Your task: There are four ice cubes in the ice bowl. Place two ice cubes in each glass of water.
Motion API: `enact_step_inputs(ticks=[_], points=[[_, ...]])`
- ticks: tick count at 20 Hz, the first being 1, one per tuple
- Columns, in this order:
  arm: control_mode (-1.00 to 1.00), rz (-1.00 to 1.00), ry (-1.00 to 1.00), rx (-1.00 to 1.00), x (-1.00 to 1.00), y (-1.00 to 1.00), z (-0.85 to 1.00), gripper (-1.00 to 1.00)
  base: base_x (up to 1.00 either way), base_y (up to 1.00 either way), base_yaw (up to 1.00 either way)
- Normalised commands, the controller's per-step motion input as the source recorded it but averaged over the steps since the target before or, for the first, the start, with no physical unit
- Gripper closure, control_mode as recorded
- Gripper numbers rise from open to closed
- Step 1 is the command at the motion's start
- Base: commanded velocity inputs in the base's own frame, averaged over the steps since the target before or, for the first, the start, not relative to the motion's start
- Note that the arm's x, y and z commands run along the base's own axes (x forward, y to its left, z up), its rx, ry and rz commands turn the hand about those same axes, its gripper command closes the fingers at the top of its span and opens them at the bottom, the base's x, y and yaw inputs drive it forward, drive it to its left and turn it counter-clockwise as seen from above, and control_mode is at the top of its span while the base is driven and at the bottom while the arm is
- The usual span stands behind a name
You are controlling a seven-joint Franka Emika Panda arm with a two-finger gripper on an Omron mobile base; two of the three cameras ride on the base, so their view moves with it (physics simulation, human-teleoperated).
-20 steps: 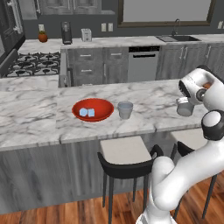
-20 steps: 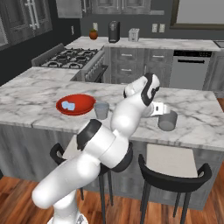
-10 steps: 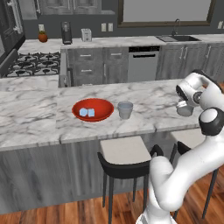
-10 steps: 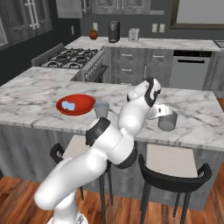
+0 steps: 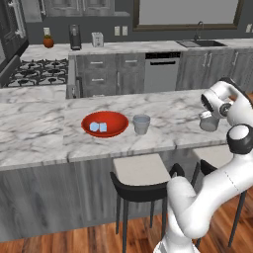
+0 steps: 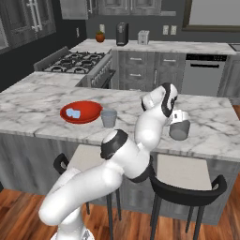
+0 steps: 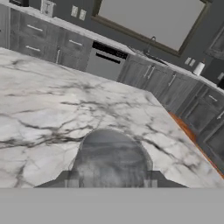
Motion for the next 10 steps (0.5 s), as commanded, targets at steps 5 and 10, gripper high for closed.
enact_step_inputs(ticks=[5, 10], points=[[-1.0, -0.07, 0.34, 0.03, 0.5, -0.16, 0.68, 1.0, 0.0, 0.0, 0.0], [-1.0, -0.09, 0.37, 0.01, 0.53, -0.23, 0.49, 1.0, 0.0, 0.0, 0.0]])
